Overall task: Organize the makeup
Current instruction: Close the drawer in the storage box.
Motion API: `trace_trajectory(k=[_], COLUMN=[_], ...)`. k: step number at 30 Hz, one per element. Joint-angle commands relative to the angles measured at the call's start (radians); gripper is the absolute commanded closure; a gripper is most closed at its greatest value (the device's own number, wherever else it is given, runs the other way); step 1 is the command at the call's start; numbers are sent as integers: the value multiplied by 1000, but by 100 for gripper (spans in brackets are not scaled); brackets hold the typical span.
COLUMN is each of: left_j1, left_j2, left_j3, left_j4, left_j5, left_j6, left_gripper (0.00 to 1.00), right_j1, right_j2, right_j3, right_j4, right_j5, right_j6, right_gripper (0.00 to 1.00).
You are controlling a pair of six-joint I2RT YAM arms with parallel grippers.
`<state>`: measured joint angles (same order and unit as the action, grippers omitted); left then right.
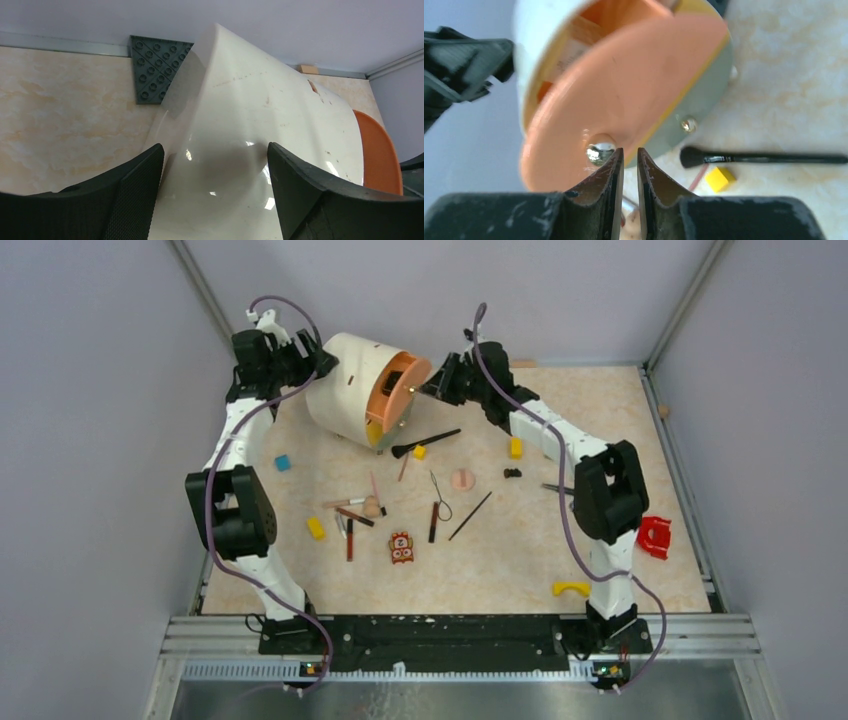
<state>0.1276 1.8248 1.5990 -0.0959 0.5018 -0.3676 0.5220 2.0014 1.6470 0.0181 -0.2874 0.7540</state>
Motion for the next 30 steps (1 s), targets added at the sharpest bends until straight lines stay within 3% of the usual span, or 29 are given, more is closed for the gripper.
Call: trace_trajectory(k=[1,8,23,27,30], left_j1=[-21,-26,-35,-34,-34], left_j2=[5,5,25,13,-11], left_j3=[22,21,21,32,49], left_j4=[26,19,23,-6,-49], left_j5=[15,15,33,-6,-65], left_j6=[26,31,27,41,54], left_gripper=[20,20,21,20,16], right_j1=[27,53,84,84,82], right_j2=[59,205,340,289,151], right_j3=[178,347,536,506,351], right_j4=[-10,-84,-63,-81,-105], right_j5=[-21,-25,-110,-100,17], right_j6=[21,26,21,-56,-194], right_gripper=[84,84,83,83,81])
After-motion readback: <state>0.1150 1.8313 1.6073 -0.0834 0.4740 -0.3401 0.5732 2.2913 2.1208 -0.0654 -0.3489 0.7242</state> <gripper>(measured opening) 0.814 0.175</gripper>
